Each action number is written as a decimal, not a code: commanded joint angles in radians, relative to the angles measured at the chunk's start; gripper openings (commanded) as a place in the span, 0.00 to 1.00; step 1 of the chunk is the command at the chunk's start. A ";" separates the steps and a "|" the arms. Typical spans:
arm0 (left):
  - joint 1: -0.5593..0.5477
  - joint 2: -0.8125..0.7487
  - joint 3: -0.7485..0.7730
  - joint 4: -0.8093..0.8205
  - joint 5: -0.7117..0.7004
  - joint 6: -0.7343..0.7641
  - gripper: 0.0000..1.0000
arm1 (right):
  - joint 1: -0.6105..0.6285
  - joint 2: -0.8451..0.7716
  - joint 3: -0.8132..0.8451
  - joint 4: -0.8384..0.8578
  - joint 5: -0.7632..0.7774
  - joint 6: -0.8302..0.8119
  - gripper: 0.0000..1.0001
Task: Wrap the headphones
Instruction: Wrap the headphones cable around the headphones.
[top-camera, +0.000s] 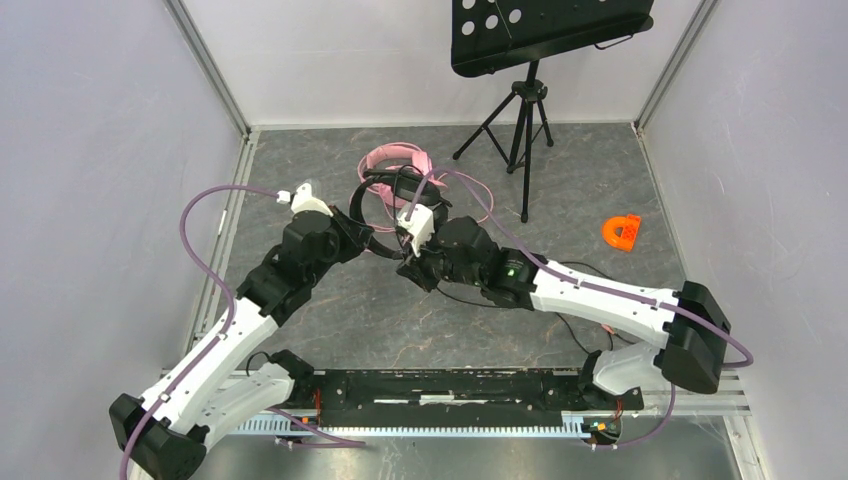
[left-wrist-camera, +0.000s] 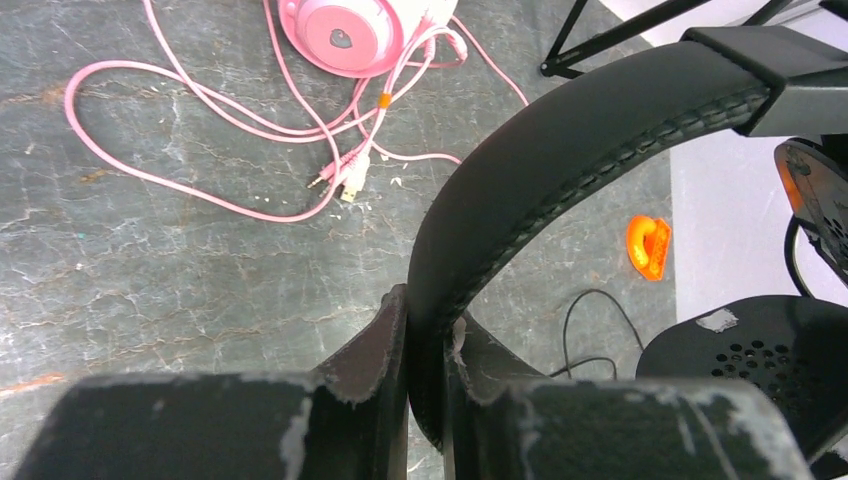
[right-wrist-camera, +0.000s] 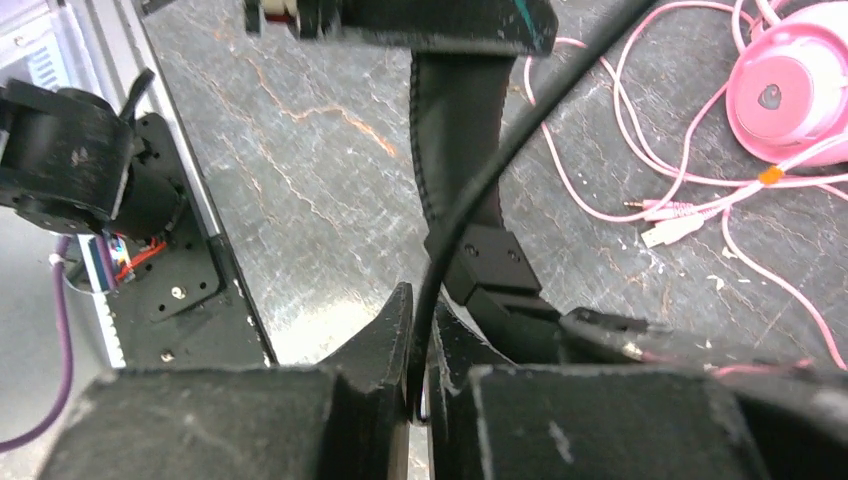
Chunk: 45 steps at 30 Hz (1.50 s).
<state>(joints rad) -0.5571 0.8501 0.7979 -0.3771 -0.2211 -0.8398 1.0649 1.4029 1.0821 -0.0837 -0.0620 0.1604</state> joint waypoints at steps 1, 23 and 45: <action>0.005 -0.037 0.047 0.107 0.066 -0.092 0.02 | 0.000 -0.086 -0.068 0.121 0.038 -0.051 0.13; 0.005 -0.123 0.023 0.163 0.282 -0.065 0.02 | -0.001 -0.451 -0.436 0.634 -0.018 -0.185 0.52; 0.005 -0.063 0.180 -0.183 0.593 0.584 0.02 | 0.000 -0.609 -0.122 -0.024 0.095 -0.247 0.66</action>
<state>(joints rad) -0.5537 0.7959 0.9405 -0.5957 0.2695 -0.3374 1.0649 0.7563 0.9119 0.0071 0.0647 -0.0635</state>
